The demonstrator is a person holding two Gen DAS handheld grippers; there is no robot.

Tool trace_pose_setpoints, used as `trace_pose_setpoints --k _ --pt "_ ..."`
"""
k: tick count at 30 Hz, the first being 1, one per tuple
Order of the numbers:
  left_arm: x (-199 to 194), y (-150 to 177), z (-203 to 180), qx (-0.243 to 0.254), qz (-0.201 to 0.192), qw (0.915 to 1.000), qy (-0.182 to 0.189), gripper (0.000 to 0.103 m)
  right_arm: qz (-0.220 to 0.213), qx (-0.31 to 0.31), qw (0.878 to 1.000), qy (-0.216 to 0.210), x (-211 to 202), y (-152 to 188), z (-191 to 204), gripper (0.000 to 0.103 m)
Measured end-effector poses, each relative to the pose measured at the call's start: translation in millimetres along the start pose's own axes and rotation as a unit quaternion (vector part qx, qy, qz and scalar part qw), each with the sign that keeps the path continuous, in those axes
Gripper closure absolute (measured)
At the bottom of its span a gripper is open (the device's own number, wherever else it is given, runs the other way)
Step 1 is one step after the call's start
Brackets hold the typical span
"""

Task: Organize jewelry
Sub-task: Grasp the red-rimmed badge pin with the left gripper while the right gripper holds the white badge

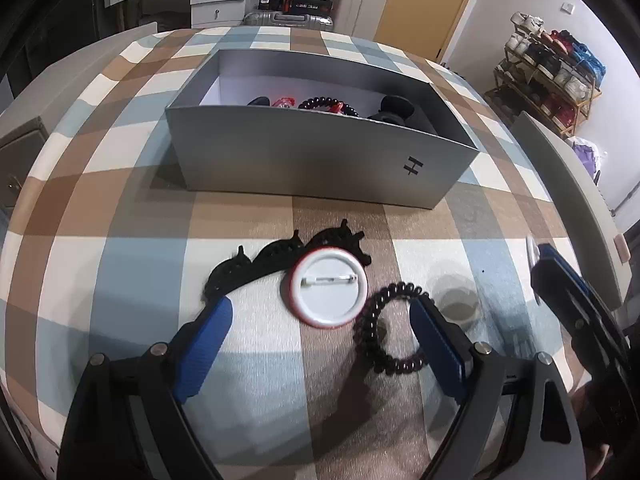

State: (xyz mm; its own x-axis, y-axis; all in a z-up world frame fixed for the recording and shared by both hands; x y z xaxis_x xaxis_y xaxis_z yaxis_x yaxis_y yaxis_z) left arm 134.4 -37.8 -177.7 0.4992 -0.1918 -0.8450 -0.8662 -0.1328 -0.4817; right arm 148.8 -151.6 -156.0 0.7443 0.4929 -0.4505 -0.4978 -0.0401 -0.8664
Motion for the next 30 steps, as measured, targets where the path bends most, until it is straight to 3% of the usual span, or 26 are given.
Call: trace_pose_setpoints --k 3,7,12,14,17,20,24,30 --pt "0.8 -2.1 0.4 0.002 0.004 1.0000 -0.008 0.022 0.000 0.005 1.000 0.003 -0.6 1.0 -3.5 0.061" --pt "0.3 -2.8 2.4 0.015 0.004 0.9995 -0.028 0.038 -0.004 0.013 1.000 0.001 -2.4 -1.0 -6.8 0.061" --pt "-0.8 -2.6 2.1 0.018 0.006 0.9996 -0.020 0.051 -0.007 0.014 1.000 -0.001 -4.5 -1.6 -7.2 0.061" --pt "-0.8 -3.1 -1.5 0.022 0.009 0.9996 -0.015 0.062 -0.008 0.013 1.000 -0.001 -4.9 -1.7 -6.9 0.061" --pt "-1.2 -4.1 -5.2 0.030 0.012 0.9994 -0.014 0.070 -0.009 0.013 1.000 -0.001 -5.8 -1.7 -7.2 0.061" --pt "0.4 -2.7 -2.0 0.029 0.018 0.9994 -0.011 0.089 -0.009 0.016 1.000 -0.002 -5.5 -1.8 -7.6 0.061" --pt "-1.6 -0.9 1.0 0.033 0.018 0.9993 -0.008 0.095 -0.009 0.019 1.000 -0.004 -4.8 -1.6 -8.8 0.061" --pt "-1.3 -0.2 0.1 0.018 0.028 0.9994 0.013 0.092 -0.011 0.021 1.000 -0.003 -5.4 -2.0 -10.0 0.061"
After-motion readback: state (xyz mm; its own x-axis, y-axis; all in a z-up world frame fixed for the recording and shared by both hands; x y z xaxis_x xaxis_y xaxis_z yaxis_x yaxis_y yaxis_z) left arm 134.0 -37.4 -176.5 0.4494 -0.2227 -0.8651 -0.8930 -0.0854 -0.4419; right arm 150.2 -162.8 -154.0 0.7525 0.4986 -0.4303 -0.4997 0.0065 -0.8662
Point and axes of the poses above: each gripper's, at about its wrist camera, not at the fingertips, and x roughly the way its jaws point, z to its left, y to its underside, the point moved 9 cm from there along x, roughly the way its jaws point, and after that the axes turned 4 degrees about -x, right-handed, at the moved point
